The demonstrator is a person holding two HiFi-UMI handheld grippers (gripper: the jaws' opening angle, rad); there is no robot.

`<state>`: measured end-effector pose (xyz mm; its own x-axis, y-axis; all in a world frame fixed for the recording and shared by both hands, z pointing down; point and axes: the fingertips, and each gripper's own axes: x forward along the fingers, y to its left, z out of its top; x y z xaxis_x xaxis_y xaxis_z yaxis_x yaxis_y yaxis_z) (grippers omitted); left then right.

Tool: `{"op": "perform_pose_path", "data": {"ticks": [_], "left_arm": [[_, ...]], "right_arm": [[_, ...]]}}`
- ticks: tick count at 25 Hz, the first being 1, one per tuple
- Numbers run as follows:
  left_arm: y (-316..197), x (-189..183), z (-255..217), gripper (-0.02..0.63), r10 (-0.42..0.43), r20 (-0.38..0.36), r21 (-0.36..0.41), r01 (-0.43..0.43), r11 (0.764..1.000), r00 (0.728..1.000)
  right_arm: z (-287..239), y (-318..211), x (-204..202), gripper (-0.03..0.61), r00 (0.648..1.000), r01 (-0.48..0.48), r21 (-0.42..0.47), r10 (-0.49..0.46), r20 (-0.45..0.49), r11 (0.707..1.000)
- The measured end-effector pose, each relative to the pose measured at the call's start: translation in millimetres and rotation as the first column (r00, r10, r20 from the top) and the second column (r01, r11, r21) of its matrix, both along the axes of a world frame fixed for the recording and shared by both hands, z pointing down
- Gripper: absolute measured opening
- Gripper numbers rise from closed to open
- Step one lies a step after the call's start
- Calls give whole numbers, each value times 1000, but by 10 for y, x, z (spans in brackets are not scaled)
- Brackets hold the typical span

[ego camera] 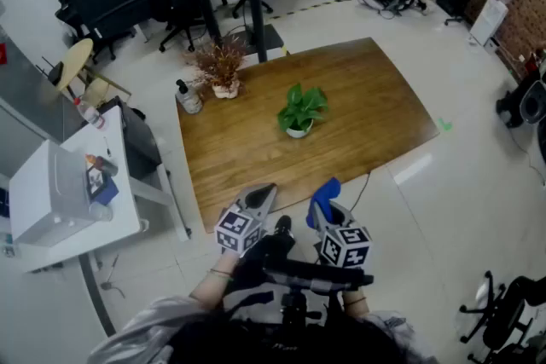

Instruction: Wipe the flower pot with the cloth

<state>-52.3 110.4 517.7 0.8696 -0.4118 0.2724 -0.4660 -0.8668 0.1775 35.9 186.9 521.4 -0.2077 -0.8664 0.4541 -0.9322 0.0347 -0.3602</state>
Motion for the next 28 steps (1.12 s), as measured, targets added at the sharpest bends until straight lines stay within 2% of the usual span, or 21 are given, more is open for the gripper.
{"op": "perform_pose_path", "data": {"ticks": [8,17,24,28], "left_arm": [[-838,252,371,6,36,75,-23,-34,999,997],[-1535,613,655,6,55,50,-88,-50,995,997],[-1801,709,846,6,42,39,-158,-36,987,998],[-1840,800,823,6,28,16,-189,-24,982,999]], "right_arm": [[182,-761,260,55,998,3,-54,-7,-68,999],[534,-1533,569,55,981,46,-141,-72,-182,989],[795,-1962,826,55,927,96,-221,-168,-335,970],[721,-2078,932,55,906,130,-216,-204,-370,968]]}}
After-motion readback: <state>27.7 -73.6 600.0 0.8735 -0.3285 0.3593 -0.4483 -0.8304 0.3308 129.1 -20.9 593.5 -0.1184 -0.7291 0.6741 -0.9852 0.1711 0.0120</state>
